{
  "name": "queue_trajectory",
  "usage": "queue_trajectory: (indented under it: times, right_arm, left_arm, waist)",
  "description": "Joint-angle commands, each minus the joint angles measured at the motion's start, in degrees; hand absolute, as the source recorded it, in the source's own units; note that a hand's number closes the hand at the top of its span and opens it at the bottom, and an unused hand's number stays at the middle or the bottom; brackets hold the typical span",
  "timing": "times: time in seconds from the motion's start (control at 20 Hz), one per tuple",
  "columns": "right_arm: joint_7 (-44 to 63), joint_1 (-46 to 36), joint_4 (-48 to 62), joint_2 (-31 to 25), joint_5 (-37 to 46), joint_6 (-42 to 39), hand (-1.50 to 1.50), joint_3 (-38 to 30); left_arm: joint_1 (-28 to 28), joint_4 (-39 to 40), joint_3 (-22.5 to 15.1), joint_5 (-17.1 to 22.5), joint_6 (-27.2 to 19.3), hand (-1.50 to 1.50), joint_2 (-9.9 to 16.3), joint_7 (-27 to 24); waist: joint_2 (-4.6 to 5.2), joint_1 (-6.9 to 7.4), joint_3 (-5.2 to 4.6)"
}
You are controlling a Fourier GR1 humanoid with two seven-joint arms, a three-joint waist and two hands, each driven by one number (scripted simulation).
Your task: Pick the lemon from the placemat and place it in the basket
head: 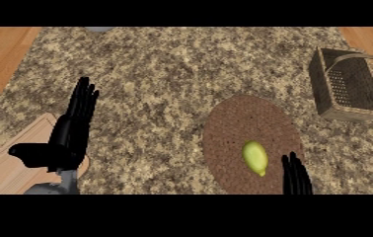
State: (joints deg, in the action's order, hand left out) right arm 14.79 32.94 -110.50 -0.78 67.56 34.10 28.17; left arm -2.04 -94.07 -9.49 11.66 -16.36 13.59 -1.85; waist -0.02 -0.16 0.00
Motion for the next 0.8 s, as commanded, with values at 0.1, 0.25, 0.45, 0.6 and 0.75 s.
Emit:
queue_trajectory:
  times: [0.1,0.25,0.45,0.6,0.75]
  right_arm:
    - [-0.32,-3.17,6.62,-0.25,-3.02,4.13,-1.5,-1.04]
    - [0.87,-2.79,2.88,-3.05,-3.27,1.16,-1.5,-1.94]
    - [2.79,-9.6,9.77,-0.75,-4.17,-0.59,-1.5,-4.42]
    - [4.62,-8.03,7.54,-0.88,-2.05,-1.44,-1.5,-2.59]
    - [8.56,-11.15,8.03,0.69,0.2,-3.22,-1.5,-0.02]
  left_arm:
    - [1.68,-3.34,2.72,0.29,2.5,0.0,0.51,2.21]
    - [0.78,-3.14,0.59,-3.22,0.45,0.0,-2.44,3.6]
    - [3.01,-3.65,2.75,-1.42,4.61,0.0,-1.25,1.79]
    - [2.95,0.7,2.09,-4.07,3.9,0.0,-4.51,-2.32]
    - [2.13,-1.59,4.15,-3.51,4.69,0.0,-3.22,1.01]
  waist:
    - [-0.02,0.08,0.01]
    - [-0.04,-0.02,0.01]
    - [-0.01,0.2,0.01]
    - [-0.01,0.04,-0.01]
    - [-0.01,0.14,-0.01]
